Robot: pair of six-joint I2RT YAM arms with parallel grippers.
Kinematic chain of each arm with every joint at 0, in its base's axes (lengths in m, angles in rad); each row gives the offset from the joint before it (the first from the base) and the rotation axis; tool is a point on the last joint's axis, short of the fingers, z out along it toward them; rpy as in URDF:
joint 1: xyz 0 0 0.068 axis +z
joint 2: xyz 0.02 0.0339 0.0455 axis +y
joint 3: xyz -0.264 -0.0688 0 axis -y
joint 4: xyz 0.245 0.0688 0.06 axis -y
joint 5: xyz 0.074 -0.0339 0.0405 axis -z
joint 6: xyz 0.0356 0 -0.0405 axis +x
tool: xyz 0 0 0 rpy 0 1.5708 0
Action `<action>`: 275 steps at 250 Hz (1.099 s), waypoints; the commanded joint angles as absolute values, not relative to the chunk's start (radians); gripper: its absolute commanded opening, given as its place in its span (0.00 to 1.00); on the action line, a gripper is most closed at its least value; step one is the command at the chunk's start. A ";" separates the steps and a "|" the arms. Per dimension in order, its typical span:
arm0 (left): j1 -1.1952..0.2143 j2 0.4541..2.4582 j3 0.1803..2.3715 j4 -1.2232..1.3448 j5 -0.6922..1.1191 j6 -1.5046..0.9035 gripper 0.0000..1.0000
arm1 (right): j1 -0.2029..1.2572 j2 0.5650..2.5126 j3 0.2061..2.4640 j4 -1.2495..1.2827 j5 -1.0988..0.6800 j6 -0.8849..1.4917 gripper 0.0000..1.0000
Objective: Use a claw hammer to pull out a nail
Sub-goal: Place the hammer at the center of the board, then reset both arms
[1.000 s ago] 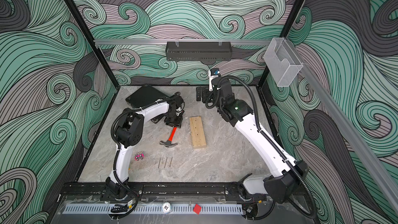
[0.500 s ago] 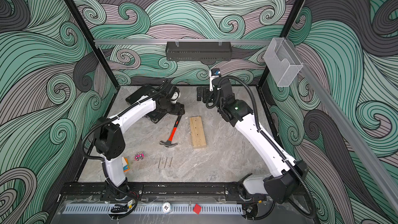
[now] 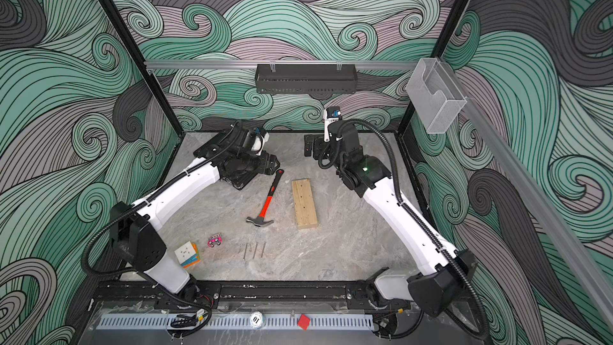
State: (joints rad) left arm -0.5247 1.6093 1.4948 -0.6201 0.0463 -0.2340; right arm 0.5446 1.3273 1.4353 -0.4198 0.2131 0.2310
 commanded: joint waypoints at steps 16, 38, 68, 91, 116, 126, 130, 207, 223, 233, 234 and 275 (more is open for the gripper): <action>-0.500 1.507 1.468 -0.565 -0.120 -0.174 0.89 | 0.518 1.281 1.388 -0.385 0.290 0.196 1.00; -0.469 1.459 1.420 -0.533 -0.157 -0.164 0.88 | 0.495 1.264 1.351 -0.376 0.324 0.181 1.00; -0.424 1.390 1.347 -0.485 -0.206 -0.160 0.89 | 0.457 1.235 1.303 -0.383 0.386 0.181 1.00; -0.393 1.350 1.300 -0.457 -0.240 -0.144 0.89 | 0.425 1.201 1.261 -0.393 0.420 0.175 1.00; -0.349 1.304 1.220 -0.376 -0.264 -0.122 0.89 | 0.377 1.157 1.199 -0.380 0.436 0.174 1.00; -0.329 1.284 1.185 -0.338 -0.271 -0.113 0.89 | 0.354 1.141 1.174 -0.375 0.437 0.177 1.00; -0.320 1.276 1.171 -0.323 -0.272 -0.111 0.89 | 0.344 1.133 1.163 -0.375 0.437 0.179 1.00; -0.168 1.201 0.935 -0.074 -0.280 -0.040 0.89 | 0.183 1.041 0.970 -0.278 0.438 0.193 1.00; -0.131 1.206 0.898 -0.050 -0.286 -0.048 0.89 | 0.153 1.032 0.926 -0.249 0.437 0.193 1.00; -0.108 1.207 0.874 -0.038 -0.286 -0.060 0.89 | 0.136 1.028 0.897 -0.227 0.433 0.190 1.00; -0.105 1.208 0.872 -0.037 -0.285 -0.061 0.89 | 0.135 1.028 0.894 -0.225 0.433 0.189 1.00; -0.060 1.194 0.742 0.066 -0.292 -0.049 0.89 | 0.091 1.015 0.779 -0.124 0.445 0.177 1.00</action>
